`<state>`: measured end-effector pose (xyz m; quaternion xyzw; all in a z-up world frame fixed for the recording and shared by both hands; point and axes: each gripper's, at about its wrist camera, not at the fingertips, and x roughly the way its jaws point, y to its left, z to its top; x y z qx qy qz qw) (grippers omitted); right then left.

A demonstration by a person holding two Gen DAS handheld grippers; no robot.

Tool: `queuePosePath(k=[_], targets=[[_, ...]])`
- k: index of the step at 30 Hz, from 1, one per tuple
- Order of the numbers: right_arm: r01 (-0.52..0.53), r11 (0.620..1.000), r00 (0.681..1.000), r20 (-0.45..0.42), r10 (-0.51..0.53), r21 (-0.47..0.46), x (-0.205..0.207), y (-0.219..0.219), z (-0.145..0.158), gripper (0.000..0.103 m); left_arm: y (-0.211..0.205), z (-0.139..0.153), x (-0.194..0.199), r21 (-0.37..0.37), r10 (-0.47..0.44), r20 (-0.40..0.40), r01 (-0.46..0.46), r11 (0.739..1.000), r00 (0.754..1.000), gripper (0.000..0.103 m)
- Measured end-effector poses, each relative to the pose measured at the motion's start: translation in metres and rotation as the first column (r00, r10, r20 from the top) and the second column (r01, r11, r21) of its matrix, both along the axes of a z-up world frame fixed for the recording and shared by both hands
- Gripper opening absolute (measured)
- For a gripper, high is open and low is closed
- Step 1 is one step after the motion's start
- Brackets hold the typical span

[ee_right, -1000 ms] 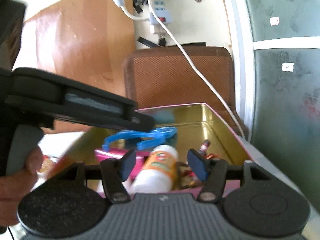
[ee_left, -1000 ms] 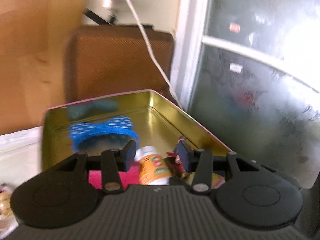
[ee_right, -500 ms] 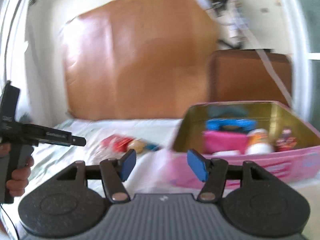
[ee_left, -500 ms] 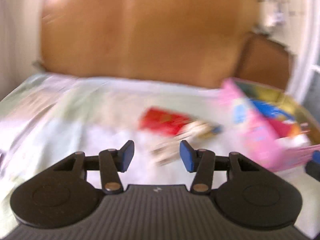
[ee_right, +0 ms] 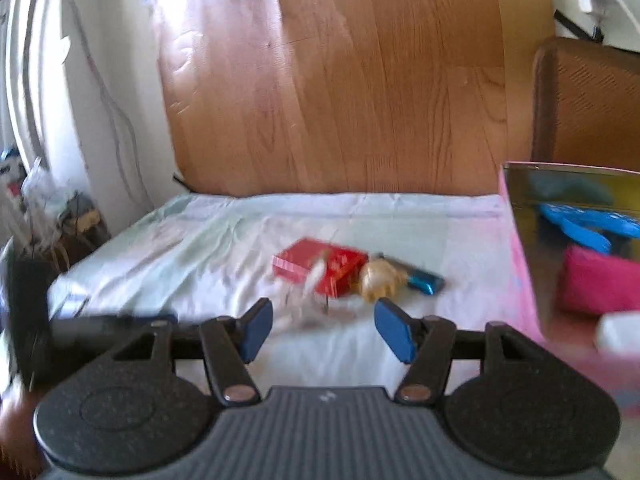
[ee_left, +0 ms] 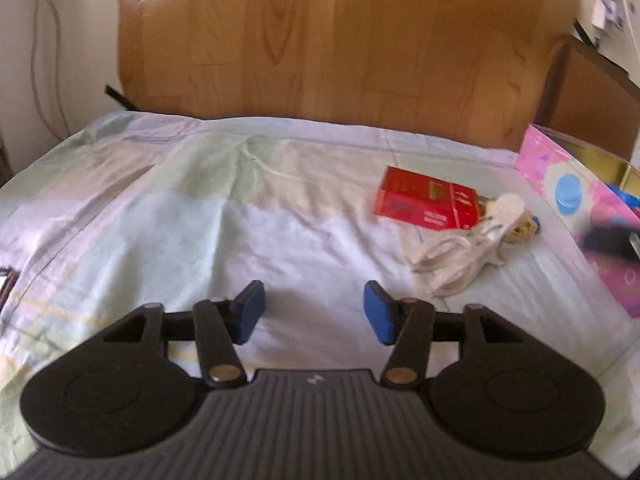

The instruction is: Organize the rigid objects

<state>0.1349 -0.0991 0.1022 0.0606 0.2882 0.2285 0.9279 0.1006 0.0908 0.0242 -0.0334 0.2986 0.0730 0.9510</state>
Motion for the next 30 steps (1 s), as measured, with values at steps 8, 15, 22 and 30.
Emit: queuePosePath(k=[8, 15, 22, 30], targets=[[0.004, 0.998, 0.992, -0.123, 0.004, 0.060, 0.066, 0.024, -0.024, 0.014, 0.000, -0.002, 0.002, -0.004, -0.016, -0.006, 0.016, 1.000, 1.000, 0.066], [-0.067, 0.998, 0.996, -0.053, 0.066, -0.019, 0.012, 0.019, -0.021, 0.012, 0.001, -0.003, 0.002, -0.028, -0.046, -0.005, 0.046, 0.999, 0.999, 0.072], [-0.222, 0.970, 0.973, -0.090, 0.213, -0.099, -0.053, 0.015, -0.035, 0.024, 0.000, -0.003, 0.001, -0.034, -0.062, -0.005, 0.062, 0.998, 0.998, 0.075], [-0.190, 0.978, 0.982, -0.026, 0.188, -0.081, -0.057, -0.020, -0.018, 0.025, 0.012, 0.000, -0.004, -0.137, -0.083, 0.014, 0.084, 0.987, 0.996, 0.073]])
